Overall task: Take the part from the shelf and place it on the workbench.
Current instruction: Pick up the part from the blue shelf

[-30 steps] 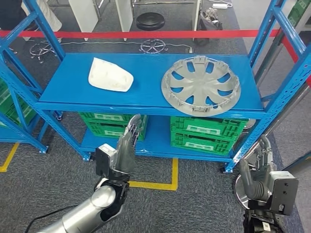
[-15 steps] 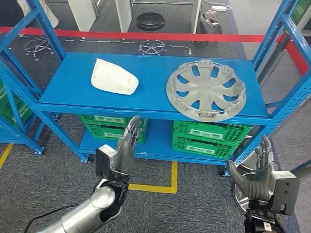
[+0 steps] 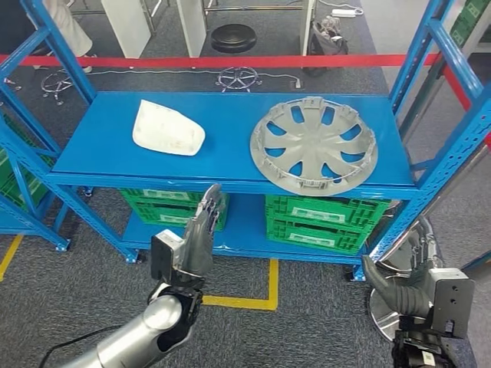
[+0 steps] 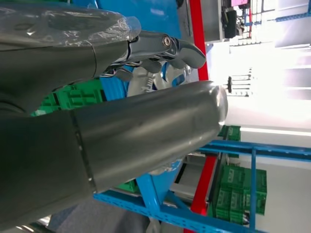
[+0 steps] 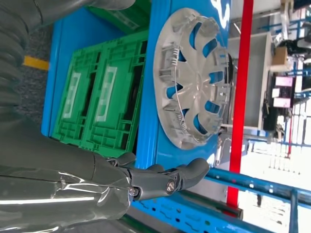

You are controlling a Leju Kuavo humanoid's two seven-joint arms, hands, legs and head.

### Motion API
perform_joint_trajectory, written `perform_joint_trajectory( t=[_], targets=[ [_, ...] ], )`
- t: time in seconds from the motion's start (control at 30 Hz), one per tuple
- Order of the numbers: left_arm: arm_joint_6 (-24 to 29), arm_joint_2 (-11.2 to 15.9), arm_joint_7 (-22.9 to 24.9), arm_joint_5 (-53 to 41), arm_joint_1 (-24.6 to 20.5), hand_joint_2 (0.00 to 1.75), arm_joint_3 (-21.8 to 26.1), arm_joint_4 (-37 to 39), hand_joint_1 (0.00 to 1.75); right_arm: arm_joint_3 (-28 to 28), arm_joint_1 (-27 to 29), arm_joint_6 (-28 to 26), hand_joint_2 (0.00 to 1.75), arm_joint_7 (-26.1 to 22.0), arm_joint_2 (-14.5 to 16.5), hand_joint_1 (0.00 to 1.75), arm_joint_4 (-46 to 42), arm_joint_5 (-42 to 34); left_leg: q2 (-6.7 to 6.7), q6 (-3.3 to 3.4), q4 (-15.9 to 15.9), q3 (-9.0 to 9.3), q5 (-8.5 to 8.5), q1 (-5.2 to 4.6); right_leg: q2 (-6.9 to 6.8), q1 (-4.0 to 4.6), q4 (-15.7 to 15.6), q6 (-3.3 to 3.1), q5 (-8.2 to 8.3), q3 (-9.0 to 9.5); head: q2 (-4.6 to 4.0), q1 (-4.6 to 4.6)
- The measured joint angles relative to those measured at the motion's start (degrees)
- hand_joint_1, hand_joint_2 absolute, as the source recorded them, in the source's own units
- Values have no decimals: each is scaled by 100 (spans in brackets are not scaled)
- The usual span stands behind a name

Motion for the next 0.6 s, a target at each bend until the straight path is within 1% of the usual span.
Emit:
perform_joint_trajectory(
  t=[0.03, 0.07, 0.1, 0.13, 0.17, 0.2, 0.23, 0.27, 0.3, 0.33, 0.4, 0.43, 0.47, 0.5, 0.53, 0.57, 0.6],
  targets=[
    [0, 2, 0, -7, 10, 0, 0, 0, 0, -22, -2, 30, 175, 40, -12, 0, 2, 30, 0, -16, 421, -237, -160, 5, -1, 3, 0, -14, -8, -1, 0, -22],
    [0, 4, 0, -12, 26, 0, -1, 0, 0, -47, -3, 58, 175, 80, -29, 0, 3, 63, 0, -21, 786, -461, -262, 10, -1, 8, 0, -25, -16, 2, 0, -37],
    [0, 8, 0, -17, 45, 0, -1, 0, 0, -76, -2, 79, 175, 119, -49, 0, 5, 95, 0, -16, 967, -598, -256, 12, 1, 12, 0, -33, -27, 10, 0, -44],
    [-1, 13, 0, -20, 60, 0, -1, -1, 0, -107, -2, 101, 175, 156, -63, 0, 6, 124, 0, 1, 919, -622, -141, 12, 7, 15, 0, -35, -38, 25, 0, -51],
    [-2, 19, 0, -21, 68, 0, 0, -1, 0, -140, -3, 124, 175, 196, -79, 0, 6, 150, -1, 29, 639, -523, 68, 10, 15, 18, 0, -33, -52, 48, 0, -59],
    [-4, 24, 0, -24, 70, 0, 1, -3, 0, -170, -4, 152, 175, 234, -92, 0, 5, 174, -1, 67, 221, -344, 307, 6, 23, 19, -1, -25, -68, 71, 0, -69],
    [-8, 27, 0, -26, 67, 0, 1, -5, 0, -204, -8, 186, 175, 271, -105, 0, 5, 196, -1, 106, -187, -160, 471, -11, 30, 31, 0, -8, -90, 87, 0, -73],
    [-11, 29, 0, -30, 64, 0, 1, -10, 0, -240, -13, 224, 175, 312, -123, 0, 4, 222, 4, 138, -493, -23, 566, -28, 36, 37, -6, 16, -109, 97, 0, -74],
    [-14, 30, 0, -34, 63, 0, 1, -19, 0, -279, -20, 267, 175, 354, -142, 0, 4, 253, 7, 172, -667, 50, 581, -48, 40, 39, -18, 48, -119, 114, 0, -73],
    [-15, 30, 1, -36, 63, 0, 1, -27, 0, -321, -27, 307, 175, 399, -163, 0, 4, 289, 10, 204, -742, 78, 548, -59, 39, 46, -6, 90, -102, 127, 0, -67],
    [-14, 33, 2, -36, 68, 0, 1, -44, 0, -402, -45, 380, 175, 495, -216, 0, 4, 367, 9, 271, -812, 155, 534, -44, 23, 37, 50, 166, -91, 153, 0, -56],
    [-16, 37, 2, -35, 68, 0, 1, -48, 0, -437, -60, 414, 175, 539, -242, 0, 4, 401, 9, 300, -838, 210, 530, -31, 12, 37, 167, 198, -146, 117, 0, -43],
    [-24, 37, 2, -33, 69, 0, 1, -52, 0, -471, -82, 449, 175, 588, -270, 0, 3, 430, 9, 322, -851, 260, 525, -24, 3, 32, 371, 220, -281, 28, 0, -21],
    [-40, 36, 3, -30, 71, 0, 1, -56, 0, -508, -100, 485, 175, 644, -300, 0, 2, 454, 10, 337, -856, 290, 514, -21, -4, 28, 698, 239, -462, -134, 0, 3],
    [-65, 36, 3, -25, 72, 0, 1, -56, 0, -546, -114, 523, 175, 706, -333, 0, 2, 475, 8, 351, -854, 307, 496, -25, -6, 29, 1093, 254, -650, -338, 0, 25],
    [-97, 34, 3, -18, 78, 0, 1, -55, 0, -585, -124, 575, 175, 809, -374, 0, 4, 488, 6, 356, -851, 321, 478, -28, -7, 29, 1455, 264, -792, -547, 0, 40],
    [-132, 34, 3, -8, 82, 0, 1, -54, 0, -618, -142, 650, 175, 948, -420, 0, 10, 476, 2, 352, -849, 339, 457, -30, -8, 27, 1667, 277, -833, -697, 0, 46]
  ],
)
